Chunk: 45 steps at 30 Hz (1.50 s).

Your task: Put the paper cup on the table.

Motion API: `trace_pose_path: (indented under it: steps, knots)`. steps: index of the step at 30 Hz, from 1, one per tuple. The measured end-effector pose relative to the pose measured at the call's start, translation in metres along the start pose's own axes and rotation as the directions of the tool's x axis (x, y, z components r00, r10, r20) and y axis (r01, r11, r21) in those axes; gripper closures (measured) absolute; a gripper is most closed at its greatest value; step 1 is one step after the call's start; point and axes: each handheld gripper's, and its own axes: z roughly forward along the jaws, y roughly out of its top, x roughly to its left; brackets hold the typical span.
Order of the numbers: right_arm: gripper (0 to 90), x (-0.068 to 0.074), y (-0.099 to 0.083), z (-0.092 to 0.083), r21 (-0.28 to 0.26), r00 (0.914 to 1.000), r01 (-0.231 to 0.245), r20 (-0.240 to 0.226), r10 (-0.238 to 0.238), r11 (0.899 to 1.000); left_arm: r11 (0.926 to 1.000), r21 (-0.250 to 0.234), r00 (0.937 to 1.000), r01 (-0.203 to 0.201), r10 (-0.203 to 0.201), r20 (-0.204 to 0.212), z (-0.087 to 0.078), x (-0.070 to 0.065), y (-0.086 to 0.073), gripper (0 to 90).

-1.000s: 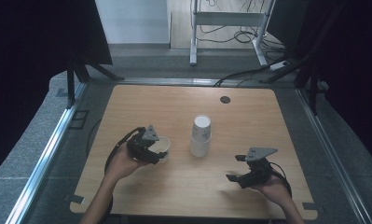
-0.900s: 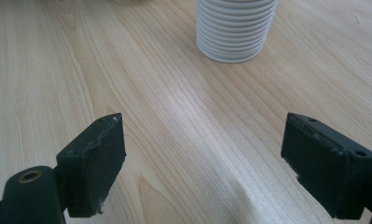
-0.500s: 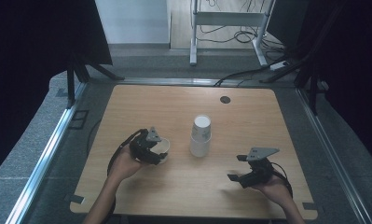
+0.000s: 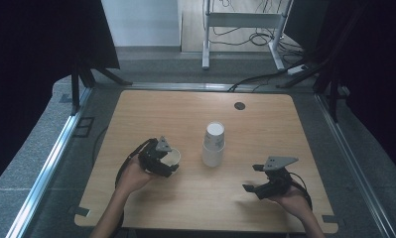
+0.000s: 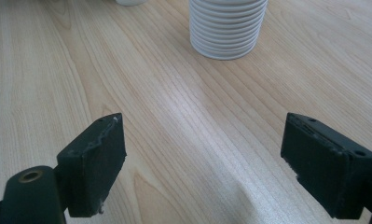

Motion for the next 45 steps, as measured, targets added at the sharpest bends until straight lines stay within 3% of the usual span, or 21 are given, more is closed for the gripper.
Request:
trace_pose_path:
  steps: [5,16,21,28,36,45]
  knots:
    - [13.5,-0.001,-0.001,-0.001,0.005,1.0000,-0.004,0.005,0.004,1.000,0.9983,-0.050,0.9994,0.030,-0.029,0.018,-0.006,0.001,-0.001,10.0]
    - [12.7,-0.004,-0.007,-0.002,0.038,0.9988,-0.007,0.049,0.005,0.999,0.9911,-0.126,0.9987,0.044,-0.041,0.029,-0.030,-0.007,-0.008,1.3]
    - [11.9,-0.004,-0.013,-0.001,0.065,0.9967,-0.005,0.081,-0.001,0.998,0.9885,-0.141,0.9983,0.055,-0.051,0.027,-0.038,-0.013,-0.017,0.0]
    - [9.3,-0.006,-0.023,-0.001,0.077,0.9931,-0.025,0.116,0.016,0.997,0.9780,-0.179,0.9941,0.108,-0.104,0.028,-0.046,-0.019,-0.039,0.0]
    - [7.5,-0.007,-0.033,0.001,0.087,0.9898,-0.049,0.137,0.037,0.995,0.9703,-0.183,0.9874,0.158,-0.155,0.032,-0.040,-0.024,-0.066,0.0]
    - [3.9,-0.007,-0.041,0.008,0.121,0.9863,-0.053,0.162,0.033,0.991,0.9687,-0.153,0.9807,0.195,-0.191,0.043,-0.021,-0.031,-0.089,0.0]
